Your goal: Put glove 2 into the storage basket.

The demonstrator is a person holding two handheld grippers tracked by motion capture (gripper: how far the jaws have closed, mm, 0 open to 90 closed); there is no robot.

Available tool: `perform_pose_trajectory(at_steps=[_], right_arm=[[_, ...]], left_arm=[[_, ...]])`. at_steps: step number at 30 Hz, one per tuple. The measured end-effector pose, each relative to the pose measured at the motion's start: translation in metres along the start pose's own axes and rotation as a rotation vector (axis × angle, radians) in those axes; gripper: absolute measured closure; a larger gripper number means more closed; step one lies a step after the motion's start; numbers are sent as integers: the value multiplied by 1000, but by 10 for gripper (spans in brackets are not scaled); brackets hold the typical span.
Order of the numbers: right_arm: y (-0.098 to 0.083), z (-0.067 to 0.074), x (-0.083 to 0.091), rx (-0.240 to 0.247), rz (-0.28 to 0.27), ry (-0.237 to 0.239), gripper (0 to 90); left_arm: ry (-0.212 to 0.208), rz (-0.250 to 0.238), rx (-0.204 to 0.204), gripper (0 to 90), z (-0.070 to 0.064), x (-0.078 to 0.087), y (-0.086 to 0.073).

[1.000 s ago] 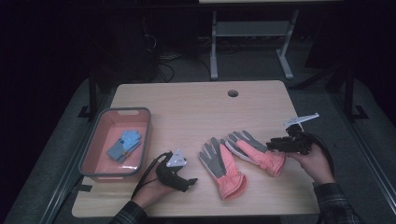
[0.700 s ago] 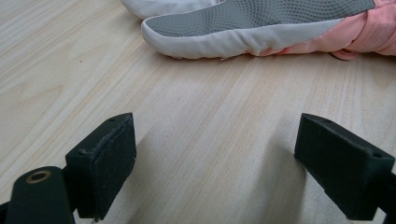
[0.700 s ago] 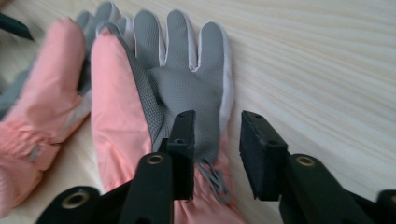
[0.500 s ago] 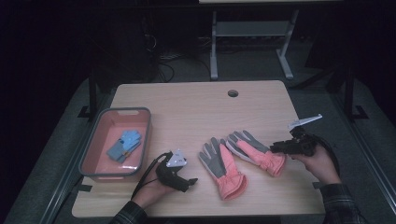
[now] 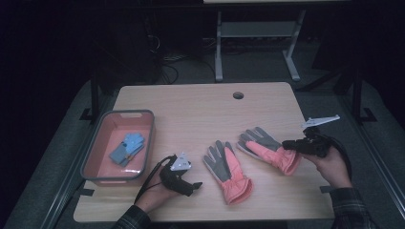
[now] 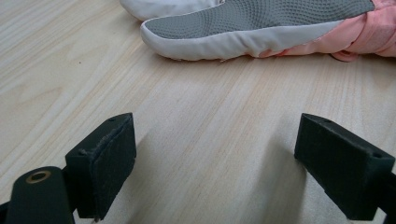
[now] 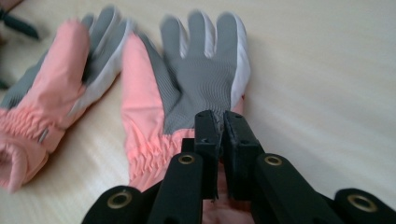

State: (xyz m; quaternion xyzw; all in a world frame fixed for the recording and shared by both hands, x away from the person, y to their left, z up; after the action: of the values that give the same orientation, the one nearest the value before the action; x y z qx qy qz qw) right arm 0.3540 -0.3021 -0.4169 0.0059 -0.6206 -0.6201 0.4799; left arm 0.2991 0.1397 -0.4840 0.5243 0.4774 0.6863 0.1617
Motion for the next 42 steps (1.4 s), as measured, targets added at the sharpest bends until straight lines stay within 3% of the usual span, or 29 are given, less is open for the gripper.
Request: perform_pose_trajectory(at_steps=[2,4,8,9,11,14,16,23,31,37,42], right_arm=[[3,2,4,10,-17,-23,853],[9,7,13,72,-43,-80,855],[17,26,15,165,-65,-95,858],[19,34,14,187,-62,-93,859],[21,37,13,191,-61,-91,862],[24,45,12,213,-74,-70,886],[24,50,10,221,-62,-49,886],[23,74,-11,274,-19,18,886],[23,101,-23,318,-9,92,885],[17,123,-38,350,26,152,879],[14,132,-49,335,41,214,873]], left_arm=[[-1,-1,-1,121,0,0,0],[3,1,-8,121,1,0,0],[5,11,-4,127,0,-1,2],[15,34,1,170,-1,0,6],[29,40,-7,215,-2,2,9],[21,-10,-14,361,-7,9,21],[11,-38,-11,375,-10,11,27],[-24,-27,3,411,-15,9,29],[-37,-84,63,554,-12,16,42],[-34,-80,39,596,-16,11,51],[-34,-59,27,589,-17,9,49]])
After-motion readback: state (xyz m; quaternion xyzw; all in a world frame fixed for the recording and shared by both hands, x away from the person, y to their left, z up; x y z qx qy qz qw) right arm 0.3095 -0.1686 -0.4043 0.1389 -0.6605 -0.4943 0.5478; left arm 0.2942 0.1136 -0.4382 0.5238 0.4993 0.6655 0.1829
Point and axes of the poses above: each handheld gripper's, and its own axes: x roughly backward along the jaws, y roughly out of its top, z roughly to its left, the point moved 1 cm from there along -x, roughly forward along the jaws, and after that the axes turned 10 degrees about -z, right-handed, at the moved point
